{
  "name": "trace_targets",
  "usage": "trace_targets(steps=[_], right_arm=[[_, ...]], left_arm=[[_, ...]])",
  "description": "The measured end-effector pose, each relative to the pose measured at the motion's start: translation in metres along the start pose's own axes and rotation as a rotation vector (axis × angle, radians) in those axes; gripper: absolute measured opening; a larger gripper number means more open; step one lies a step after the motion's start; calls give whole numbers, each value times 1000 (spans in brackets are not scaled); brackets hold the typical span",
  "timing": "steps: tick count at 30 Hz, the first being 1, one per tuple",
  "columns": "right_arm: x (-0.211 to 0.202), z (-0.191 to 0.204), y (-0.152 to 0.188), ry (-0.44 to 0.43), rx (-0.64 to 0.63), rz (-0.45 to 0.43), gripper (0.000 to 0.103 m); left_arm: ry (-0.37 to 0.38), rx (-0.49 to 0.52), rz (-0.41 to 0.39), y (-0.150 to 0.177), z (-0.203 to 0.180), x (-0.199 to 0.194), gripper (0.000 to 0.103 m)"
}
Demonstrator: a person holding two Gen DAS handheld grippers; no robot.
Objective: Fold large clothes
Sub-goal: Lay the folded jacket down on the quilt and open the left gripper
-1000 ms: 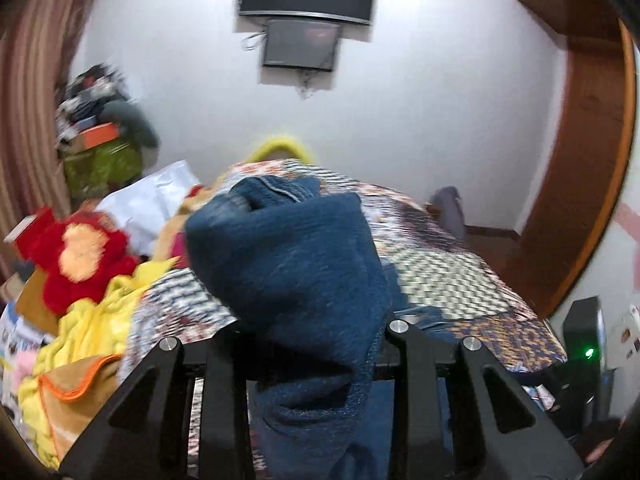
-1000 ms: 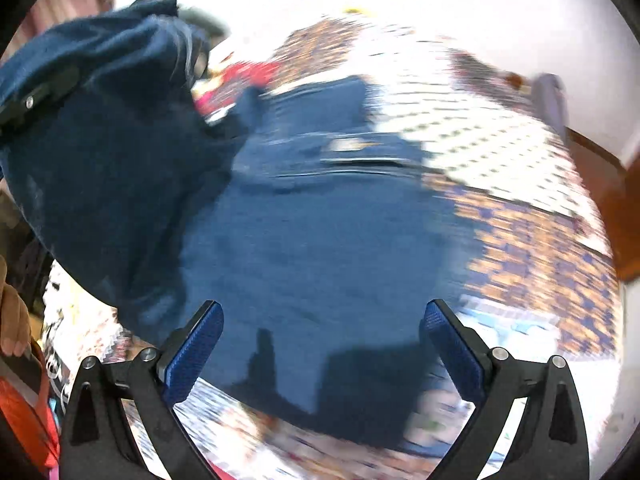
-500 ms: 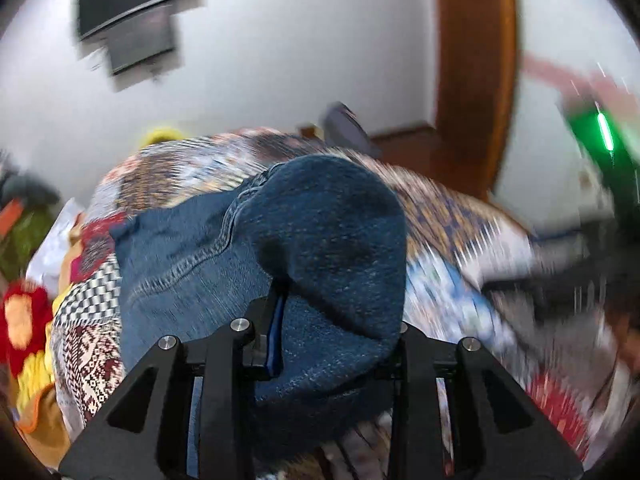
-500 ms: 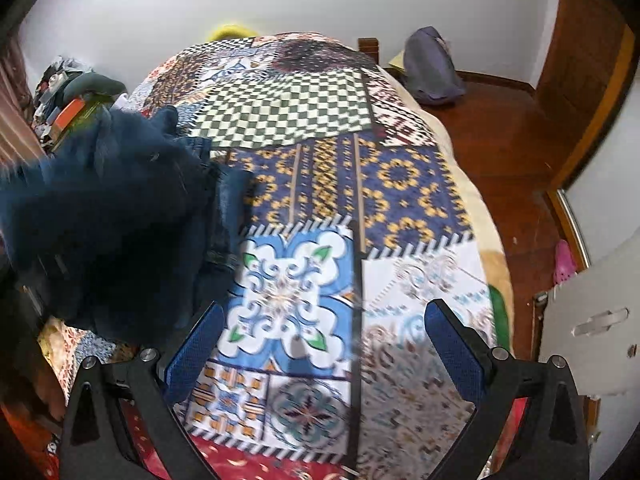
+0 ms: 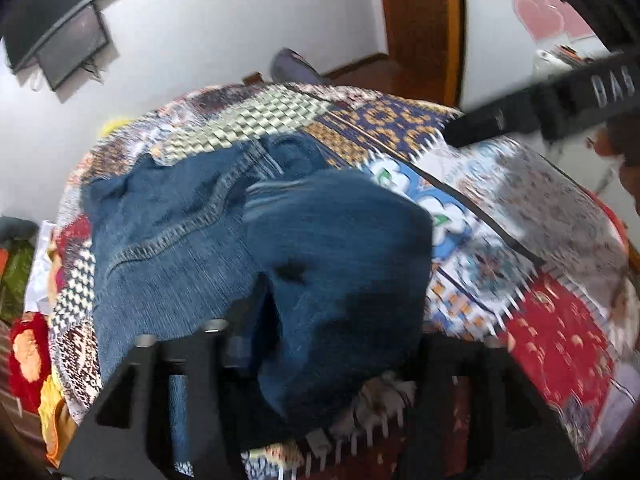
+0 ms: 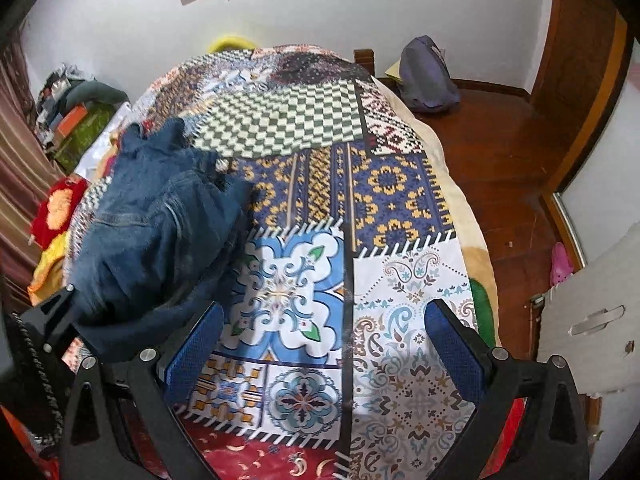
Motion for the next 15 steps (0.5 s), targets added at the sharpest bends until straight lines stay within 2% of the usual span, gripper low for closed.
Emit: trace_targets(steps=[3,5,6,10,14,15], right_arm=[[-12,3,-5,-42,6,-20,100],[-19,10,-7,-74,0,-30,100],[-22,16,-9,-101,-8,-35,100],[-26,46,-12,-174,-52,-34,100],[-12,84,-10,-212,-117,-9,100],[-5,91,-9,-210,-128,4,100]], left_arm=[[94,-57,-29,10,4,-20,71],[119,-102,-45,18,11,-36,73],[118,-118,-48,21,15,-43,78],[65,-192,-99,34,42,-77,81],[-34,-253,-149,47,77,-102,94],[-65,-282,-156,51,89,-103,95]])
Point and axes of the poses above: each gripper's, at about its wrist camera, not at the fingertips, and x roughly the way its jaws point, z to its left, y to its underside, the point moved 1 cm from there along x, roughly the way its jaws point, and after that the axes turned 8 degrees about y, right-handed, at the moved point
